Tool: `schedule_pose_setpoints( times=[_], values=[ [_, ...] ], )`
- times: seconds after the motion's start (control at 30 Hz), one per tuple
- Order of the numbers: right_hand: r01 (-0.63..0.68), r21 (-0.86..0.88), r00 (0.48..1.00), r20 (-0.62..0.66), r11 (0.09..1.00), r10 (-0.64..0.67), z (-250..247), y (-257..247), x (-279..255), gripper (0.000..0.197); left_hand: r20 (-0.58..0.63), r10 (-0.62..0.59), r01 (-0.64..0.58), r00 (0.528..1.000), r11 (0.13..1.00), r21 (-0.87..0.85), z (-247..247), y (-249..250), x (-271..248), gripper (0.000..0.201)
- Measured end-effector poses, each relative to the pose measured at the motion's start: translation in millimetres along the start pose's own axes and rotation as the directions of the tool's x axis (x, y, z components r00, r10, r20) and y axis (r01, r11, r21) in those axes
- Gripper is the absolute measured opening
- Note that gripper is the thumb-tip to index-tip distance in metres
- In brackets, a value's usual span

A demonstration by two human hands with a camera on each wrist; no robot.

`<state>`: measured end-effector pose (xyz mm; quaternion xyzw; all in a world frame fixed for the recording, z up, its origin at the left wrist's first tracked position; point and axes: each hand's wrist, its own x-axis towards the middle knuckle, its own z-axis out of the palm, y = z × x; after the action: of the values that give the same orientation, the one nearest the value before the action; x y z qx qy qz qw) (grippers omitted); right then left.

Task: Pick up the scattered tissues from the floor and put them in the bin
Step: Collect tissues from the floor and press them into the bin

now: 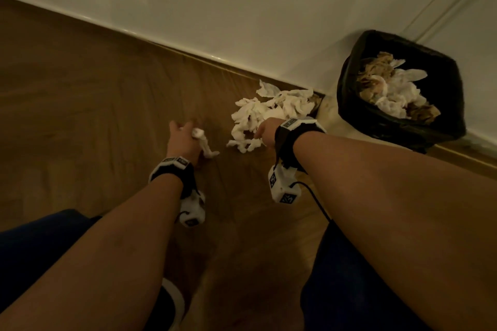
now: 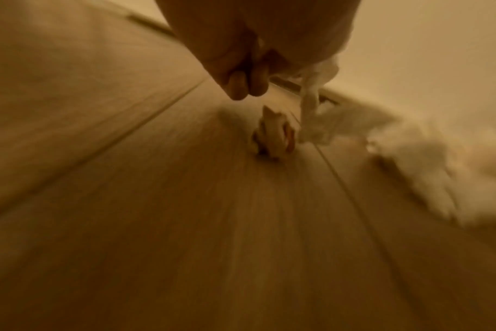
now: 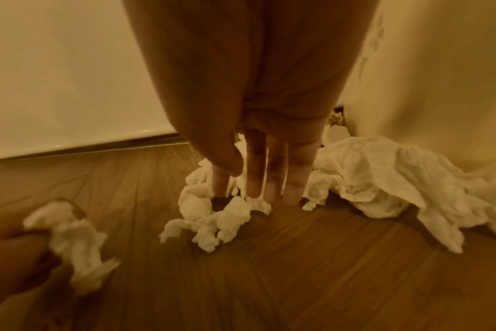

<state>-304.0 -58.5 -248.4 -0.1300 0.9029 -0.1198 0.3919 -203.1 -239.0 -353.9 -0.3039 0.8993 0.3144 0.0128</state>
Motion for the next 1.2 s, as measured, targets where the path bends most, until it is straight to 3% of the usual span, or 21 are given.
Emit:
schedule_pose_setpoints(
  times=[0.1,0.23,0.33,0.43,0.5,0.6,0.73,0.8,0.83,0.93,1.03,1.13,1.2],
  values=[
    [0.080,-0.111,0.996,0.038,0.991,-0.076,6,-9,6,0.033,-0.089,-0.128,0.116,0.988,0.985,-0.126,-7,-5,3,0.039],
    [0.186,-0.145,0.978,0.123,0.972,-0.168,21,-27,9,0.030,-0.094,-0.103,0.101,0.990,0.995,-0.019,-15,-15,6,0.054],
    [0.232,-0.202,0.966,0.163,0.952,-0.201,34,-35,16,0.038,-0.125,-0.146,0.139,0.981,0.989,-0.058,-20,-24,8,0.041],
    [0.217,-0.298,0.963,0.220,0.930,-0.154,42,-43,21,0.047,-0.173,-0.242,0.184,0.955,0.937,-0.298,-24,-30,6,0.025],
    [0.232,-0.329,0.963,0.207,0.915,-0.170,46,-44,28,0.054,-0.162,-0.239,0.168,0.958,0.918,-0.359,-26,-31,3,0.038],
    [0.221,-0.261,0.972,0.137,0.940,-0.191,51,-45,36,0.053,-0.157,-0.202,0.149,0.967,0.943,-0.298,-28,-34,0,0.052],
    [0.209,-0.221,0.978,0.024,0.953,-0.209,56,-46,45,0.058,-0.084,-0.263,0.204,0.961,0.882,-0.425,-29,-37,0,0.041],
    [0.201,-0.172,0.979,0.017,0.964,-0.201,58,-45,51,0.057,-0.074,-0.256,0.219,0.964,0.920,-0.324,-29,-37,3,0.020],
    [0.201,-0.164,0.979,0.019,0.966,-0.201,60,-46,54,0.056,-0.071,-0.248,0.223,0.966,0.940,-0.257,-31,-36,3,0.019],
    [0.224,-0.258,0.974,0.017,0.940,-0.227,63,-49,62,0.047,-0.117,-0.208,0.192,0.971,0.971,-0.140,-31,-33,1,0.057],
    [0.209,-0.344,0.976,0.022,0.915,-0.215,65,-58,65,0.036,-0.128,-0.175,0.155,0.976,0.976,-0.155,-27,-27,1,0.065],
    [0.219,-0.430,0.976,0.096,0.876,-0.197,63,-63,67,0.030,-0.139,-0.198,0.176,0.970,0.972,-0.159,-24,-24,8,0.032],
    [0.225,-0.432,0.974,0.086,0.873,-0.208,61,-63,68,0.028,-0.118,-0.247,0.233,0.962,0.965,-0.122,-24,-23,8,0.037]
  ],
)
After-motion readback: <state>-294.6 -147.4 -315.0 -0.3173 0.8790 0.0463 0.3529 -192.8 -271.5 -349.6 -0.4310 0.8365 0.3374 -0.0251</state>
